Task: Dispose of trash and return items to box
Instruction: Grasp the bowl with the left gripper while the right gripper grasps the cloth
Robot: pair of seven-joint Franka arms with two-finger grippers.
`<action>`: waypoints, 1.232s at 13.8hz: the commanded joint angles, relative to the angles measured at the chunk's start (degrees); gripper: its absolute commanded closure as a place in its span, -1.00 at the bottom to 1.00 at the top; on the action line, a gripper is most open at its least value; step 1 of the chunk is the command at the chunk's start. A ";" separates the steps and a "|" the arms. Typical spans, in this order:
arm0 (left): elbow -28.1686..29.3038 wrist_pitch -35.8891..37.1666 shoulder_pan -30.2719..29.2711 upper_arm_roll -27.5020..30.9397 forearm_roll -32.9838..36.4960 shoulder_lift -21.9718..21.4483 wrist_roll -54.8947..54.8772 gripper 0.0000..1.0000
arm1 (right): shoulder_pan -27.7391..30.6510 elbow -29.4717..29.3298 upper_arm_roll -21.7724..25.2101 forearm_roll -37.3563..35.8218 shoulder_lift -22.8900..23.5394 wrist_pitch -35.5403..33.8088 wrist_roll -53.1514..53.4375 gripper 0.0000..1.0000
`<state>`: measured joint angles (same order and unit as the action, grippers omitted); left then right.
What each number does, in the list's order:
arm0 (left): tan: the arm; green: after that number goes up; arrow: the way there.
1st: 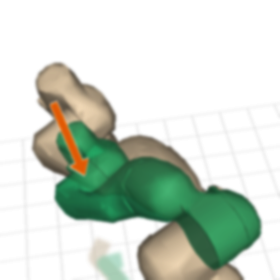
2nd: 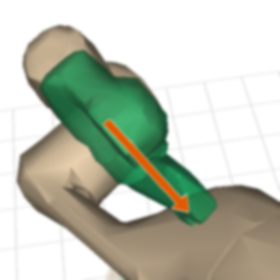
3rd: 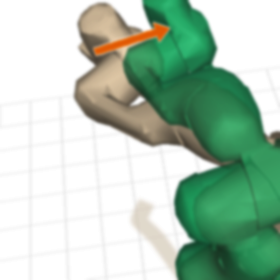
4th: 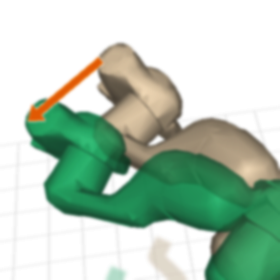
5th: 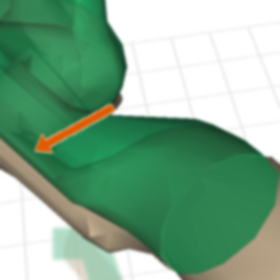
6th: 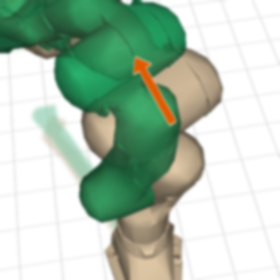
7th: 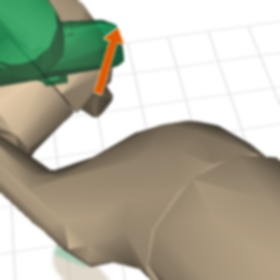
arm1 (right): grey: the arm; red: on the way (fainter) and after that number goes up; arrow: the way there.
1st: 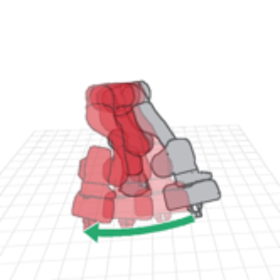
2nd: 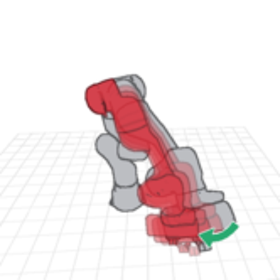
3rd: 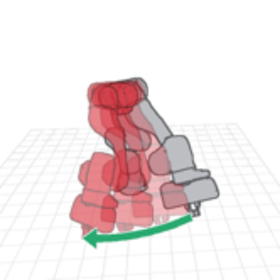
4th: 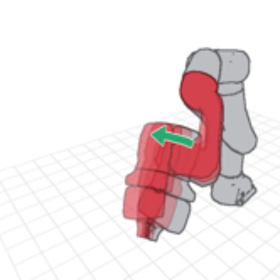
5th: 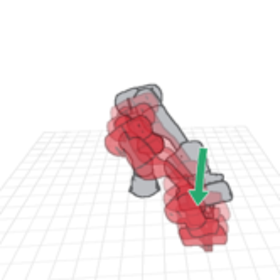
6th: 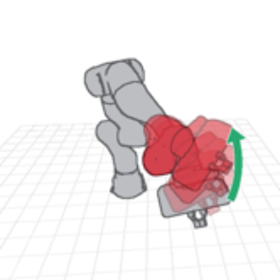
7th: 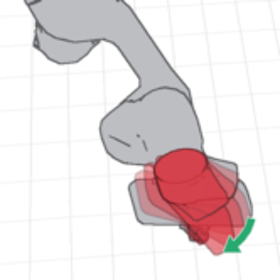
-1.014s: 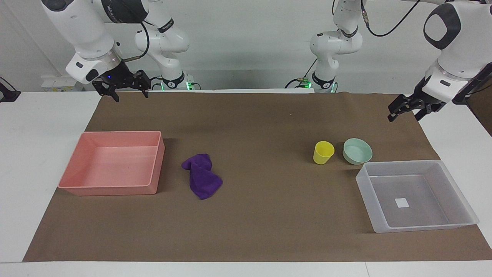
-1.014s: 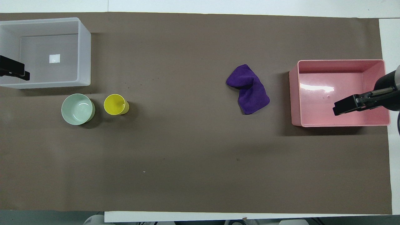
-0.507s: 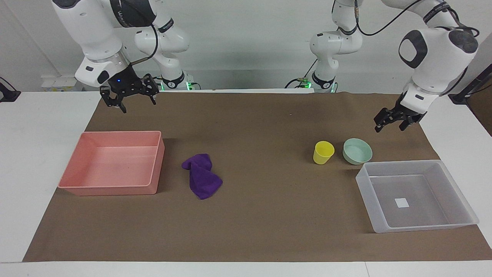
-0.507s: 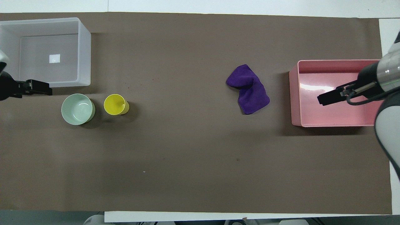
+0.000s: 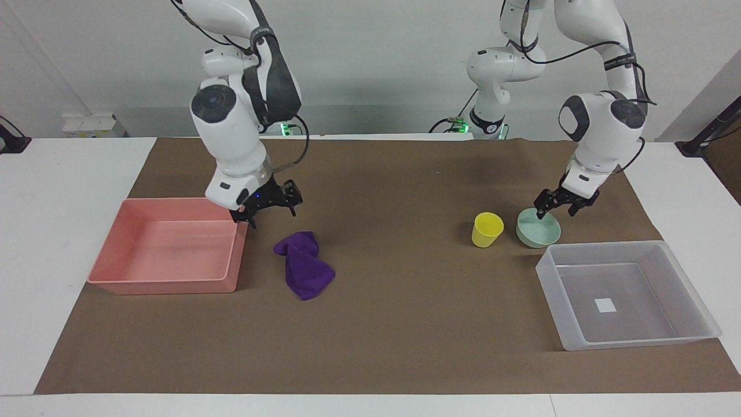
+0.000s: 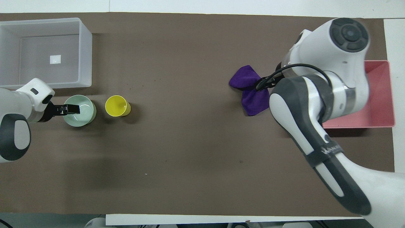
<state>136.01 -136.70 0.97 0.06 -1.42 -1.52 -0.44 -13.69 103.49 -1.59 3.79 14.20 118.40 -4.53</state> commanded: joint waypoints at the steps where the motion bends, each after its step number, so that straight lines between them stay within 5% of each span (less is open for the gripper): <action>1: 2.15 -6.09 -0.44 0.03 -0.16 2.30 0.52 -0.98 | -0.89 -0.13 0.10 1.05 5.30 6.64 -0.13 -0.99; 2: 2.42 -8.21 -0.79 0.03 -0.16 4.14 2.44 -0.24 | -1.85 -0.05 0.10 1.05 6.80 9.02 -0.04 -0.99; 3: 2.33 -9.45 -0.27 0.03 -0.16 5.73 4.20 0.75 | -1.95 0.74 0.10 0.87 7.85 10.52 -0.13 -0.91; 4: 2.24 -10.68 -0.09 0.03 -0.16 6.70 4.13 0.99 | -1.95 1.88 0.10 0.70 8.39 12.80 -0.13 -0.65; 6: 1.89 -11.48 -0.09 -0.15 -0.16 7.06 4.21 1.00 | -1.95 2.50 0.10 0.35 8.31 12.48 0.13 0.38; 9: 1.37 -11.04 0.00 -0.15 -0.16 7.06 4.65 1.00 | -1.51 2.33 0.10 0.34 8.22 12.38 0.40 1.00; 17: -8.46 12.92 0.26 0.11 -0.16 -1.54 4.31 1.00 | 2.00 -2.92 0.80 -0.71 -0.83 -1.91 0.31 1.00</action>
<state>129.43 -129.47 1.20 -0.25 -1.41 -0.12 3.69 -13.60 102.28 -0.27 3.64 16.28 121.18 -4.52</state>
